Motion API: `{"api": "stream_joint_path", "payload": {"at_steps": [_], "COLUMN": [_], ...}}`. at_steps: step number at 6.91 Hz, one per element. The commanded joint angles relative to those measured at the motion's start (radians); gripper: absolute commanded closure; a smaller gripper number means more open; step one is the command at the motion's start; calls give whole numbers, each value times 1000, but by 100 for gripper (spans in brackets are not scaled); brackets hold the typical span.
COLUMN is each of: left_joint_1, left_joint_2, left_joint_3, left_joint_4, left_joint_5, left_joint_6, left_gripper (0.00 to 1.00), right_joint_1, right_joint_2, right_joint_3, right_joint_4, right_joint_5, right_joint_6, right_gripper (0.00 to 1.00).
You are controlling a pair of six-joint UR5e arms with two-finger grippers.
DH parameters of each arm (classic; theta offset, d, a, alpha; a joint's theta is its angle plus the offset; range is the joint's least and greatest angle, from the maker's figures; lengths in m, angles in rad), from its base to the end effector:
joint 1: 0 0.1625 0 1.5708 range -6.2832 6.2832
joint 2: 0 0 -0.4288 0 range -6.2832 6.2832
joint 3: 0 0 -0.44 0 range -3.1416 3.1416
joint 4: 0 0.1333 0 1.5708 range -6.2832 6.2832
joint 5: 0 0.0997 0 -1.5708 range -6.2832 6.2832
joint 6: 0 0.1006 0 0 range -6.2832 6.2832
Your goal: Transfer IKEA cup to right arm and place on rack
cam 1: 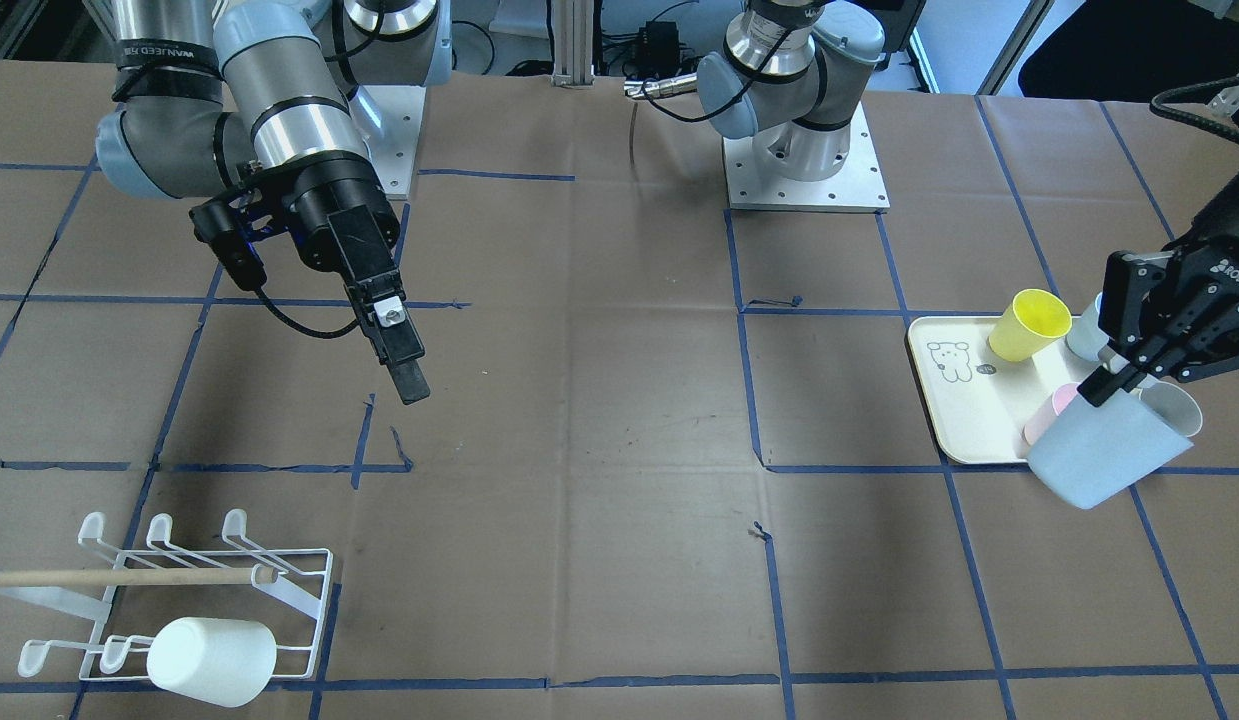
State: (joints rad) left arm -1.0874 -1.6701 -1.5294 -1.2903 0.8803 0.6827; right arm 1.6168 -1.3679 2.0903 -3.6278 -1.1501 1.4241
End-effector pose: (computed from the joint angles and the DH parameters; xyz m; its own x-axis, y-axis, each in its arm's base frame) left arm 0.1023 -0.6196 0.5101 -0.8663 0.3634 0.3427 0.1202 0.8175 -0.5632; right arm 0.1985 -0.5205 0.3670 -0.1413 0.1671 -0.9758 0.8824 0.4681 -0.0476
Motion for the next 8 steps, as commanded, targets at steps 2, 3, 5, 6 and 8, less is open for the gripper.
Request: {"api": "stream_joint_path", "payload": {"at_steps": [2, 3, 5, 6, 8], "left_joint_1": [-168, -233, -250, -253, -259], "left_joint_2": [-88, -98, -111, -103, -126], "left_joint_3": [-26, -46, -189, -265, -394], "left_joint_4": [298, 360, 576, 689, 915], "left_joint_5": [-167, -168, -324, -330, -427], "left_joint_6": [-6, -3, 0, 3, 15], "left_gripper": [100, 100, 100, 100, 100], "right_joint_1": [0, 0, 0, 0, 0], "right_joint_2": [0, 1, 0, -2, -10], "right_joint_3": [2, 2, 17, 19, 30], "right_joint_4": [0, 0, -2, -2, 3], "right_joint_5": [-3, -7, -7, -13, -13], "right_joint_6": [1, 1, 4, 6, 154], "right_gripper": [0, 0, 0, 0, 0]}}
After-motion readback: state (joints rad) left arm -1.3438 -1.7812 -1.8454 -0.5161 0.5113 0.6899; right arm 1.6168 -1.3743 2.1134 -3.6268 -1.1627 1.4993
